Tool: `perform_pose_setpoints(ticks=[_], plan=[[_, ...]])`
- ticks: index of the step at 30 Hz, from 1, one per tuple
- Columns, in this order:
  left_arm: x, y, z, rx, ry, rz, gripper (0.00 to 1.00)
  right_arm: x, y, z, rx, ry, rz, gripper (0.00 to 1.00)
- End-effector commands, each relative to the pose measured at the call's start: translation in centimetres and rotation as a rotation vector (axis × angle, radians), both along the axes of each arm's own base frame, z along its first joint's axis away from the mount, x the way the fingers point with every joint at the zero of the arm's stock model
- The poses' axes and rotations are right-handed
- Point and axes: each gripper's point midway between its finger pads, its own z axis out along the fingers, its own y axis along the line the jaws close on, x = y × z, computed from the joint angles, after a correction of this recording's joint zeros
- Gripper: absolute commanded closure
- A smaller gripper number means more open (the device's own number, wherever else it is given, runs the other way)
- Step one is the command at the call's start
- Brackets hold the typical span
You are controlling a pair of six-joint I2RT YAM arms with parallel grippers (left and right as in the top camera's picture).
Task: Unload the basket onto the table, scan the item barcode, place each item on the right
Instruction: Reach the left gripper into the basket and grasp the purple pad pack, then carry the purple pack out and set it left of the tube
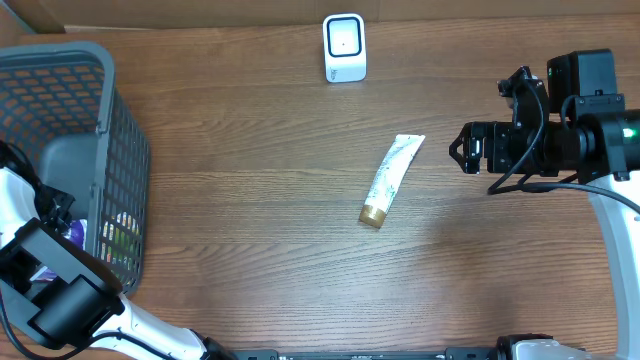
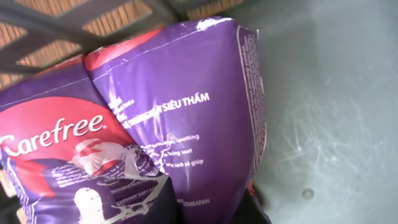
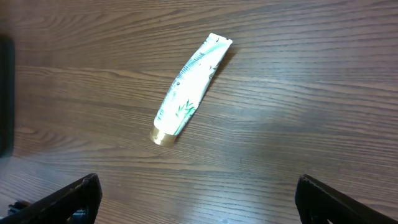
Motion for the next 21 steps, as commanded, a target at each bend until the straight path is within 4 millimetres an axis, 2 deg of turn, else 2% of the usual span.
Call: perform_pose_setpoints(ticks=[1, 3, 7, 13, 17, 21], plan=[[1.9, -1.1, -0.3, -0.107, -0.070, -0.017, 0.96, 0.2, 0.1, 0.8, -0.005, -0.031, 0.009, 0.00], [2.7, -0.9, 1.6, -0.115, -0.103, -0.026, 0.96, 0.2, 0.1, 0.8, -0.007, -0.031, 0.009, 0.00], [4.9, -0.5, 6.9, -0.111, -0.185, -0.106, 0.96, 0.2, 0.1, 0.8, -0.007, -0.031, 0.009, 0.00], [7.0, -1.0, 16.2, -0.024, -0.300, -0.203, 0.96, 0.4, 0.1, 0.9, -0.006, -0.038, 0.008, 0.00], [8.6, -3.3, 22.1, 0.031, -0.412, -0.328, 0.96, 0.5, 0.1, 0.9, -0.006, -0.042, 0.008, 0.00], [10.3, -7.5, 28.7, 0.118, -0.543, -0.528, 0.96, 0.5, 0.1, 0.9, -0.006, -0.042, 0.008, 0.00]])
